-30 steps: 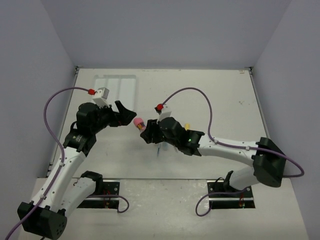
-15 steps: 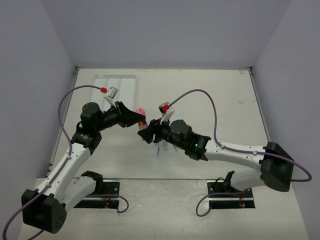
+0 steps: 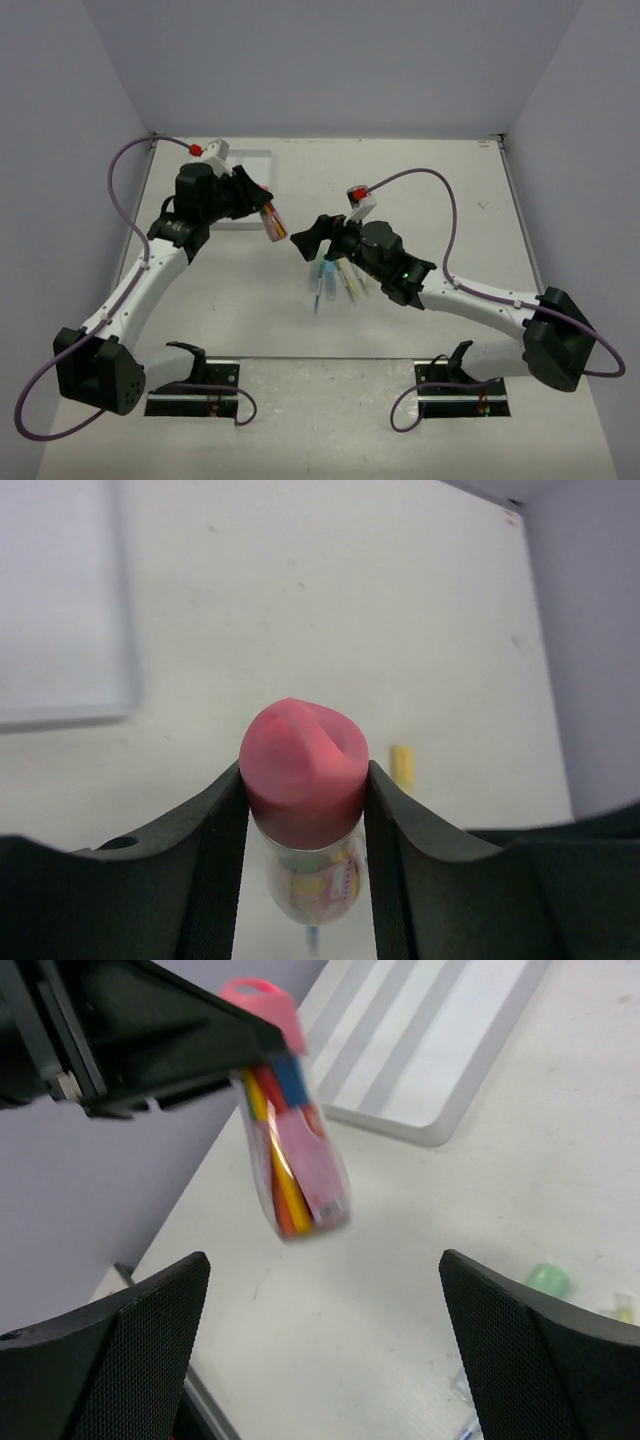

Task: Sort the stationery into containers
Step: Place the stationery in the storage box.

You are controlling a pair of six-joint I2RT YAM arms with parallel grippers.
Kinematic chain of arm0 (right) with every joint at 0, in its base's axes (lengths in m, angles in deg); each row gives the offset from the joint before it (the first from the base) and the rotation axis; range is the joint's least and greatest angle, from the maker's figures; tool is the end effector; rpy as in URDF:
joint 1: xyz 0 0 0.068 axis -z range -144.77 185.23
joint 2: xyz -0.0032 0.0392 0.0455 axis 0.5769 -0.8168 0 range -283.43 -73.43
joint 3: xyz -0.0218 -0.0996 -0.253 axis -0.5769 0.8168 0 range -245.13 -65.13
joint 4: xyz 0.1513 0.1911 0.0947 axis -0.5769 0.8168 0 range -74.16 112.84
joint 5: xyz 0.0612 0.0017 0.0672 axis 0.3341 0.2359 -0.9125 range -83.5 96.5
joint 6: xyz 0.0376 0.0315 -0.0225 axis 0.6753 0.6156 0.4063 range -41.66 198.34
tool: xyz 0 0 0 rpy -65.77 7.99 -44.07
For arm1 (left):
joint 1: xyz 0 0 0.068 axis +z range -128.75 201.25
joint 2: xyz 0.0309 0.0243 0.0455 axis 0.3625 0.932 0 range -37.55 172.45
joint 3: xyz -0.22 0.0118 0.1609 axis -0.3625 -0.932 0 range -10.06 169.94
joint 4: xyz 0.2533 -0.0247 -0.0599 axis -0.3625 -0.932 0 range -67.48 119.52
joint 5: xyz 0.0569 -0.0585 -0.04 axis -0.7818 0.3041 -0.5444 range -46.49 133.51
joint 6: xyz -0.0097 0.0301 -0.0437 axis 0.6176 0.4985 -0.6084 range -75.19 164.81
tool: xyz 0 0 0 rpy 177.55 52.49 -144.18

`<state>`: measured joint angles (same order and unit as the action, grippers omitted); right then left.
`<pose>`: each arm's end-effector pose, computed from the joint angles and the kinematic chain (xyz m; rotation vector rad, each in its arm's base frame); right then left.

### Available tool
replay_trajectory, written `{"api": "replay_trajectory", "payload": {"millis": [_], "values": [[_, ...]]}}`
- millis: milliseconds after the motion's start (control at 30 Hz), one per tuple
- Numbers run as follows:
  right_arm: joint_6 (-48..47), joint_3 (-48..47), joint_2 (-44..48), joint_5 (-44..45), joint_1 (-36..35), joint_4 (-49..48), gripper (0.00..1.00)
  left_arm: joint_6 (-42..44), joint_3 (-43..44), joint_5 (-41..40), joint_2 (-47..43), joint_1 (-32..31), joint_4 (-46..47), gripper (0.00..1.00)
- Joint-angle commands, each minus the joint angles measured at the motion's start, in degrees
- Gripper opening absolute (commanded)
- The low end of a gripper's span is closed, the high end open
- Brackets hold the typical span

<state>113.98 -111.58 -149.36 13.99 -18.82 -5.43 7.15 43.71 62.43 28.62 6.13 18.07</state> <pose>0.1839 0.2457 0.2855 -0.1900 1.8189 1.0302 0.2518 -0.0800 0.3174 -0.1842 2.0749 -0.9086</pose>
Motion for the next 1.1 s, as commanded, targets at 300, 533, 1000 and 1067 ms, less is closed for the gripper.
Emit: {"api": "replay_trajectory", "payload": {"millis": [300, 533, 1000, 1067], "values": [[-0.48, 5.83, 15.27, 6.07, 3.05, 14.94, 0.99, 37.70, 45.02, -49.44, 36.22, 11.69, -9.95, 0.00], [-0.83, 5.95, 19.14, 2.99, 3.07, 18.00, 0.99, 45.69, 50.85, -50.91, 49.58, 13.92, -4.84, 0.00], [-0.64, 2.43, 13.68, 1.52, 3.07, 19.35, 0.99, 41.89, 48.21, -44.86, 57.46, 15.12, -7.30, 0.42], [-0.17, 0.47, 11.94, 1.97, 3.16, 21.74, 0.99, 39.98, 49.34, -44.67, 57.84, 15.12, -9.47, 0.74]]}}
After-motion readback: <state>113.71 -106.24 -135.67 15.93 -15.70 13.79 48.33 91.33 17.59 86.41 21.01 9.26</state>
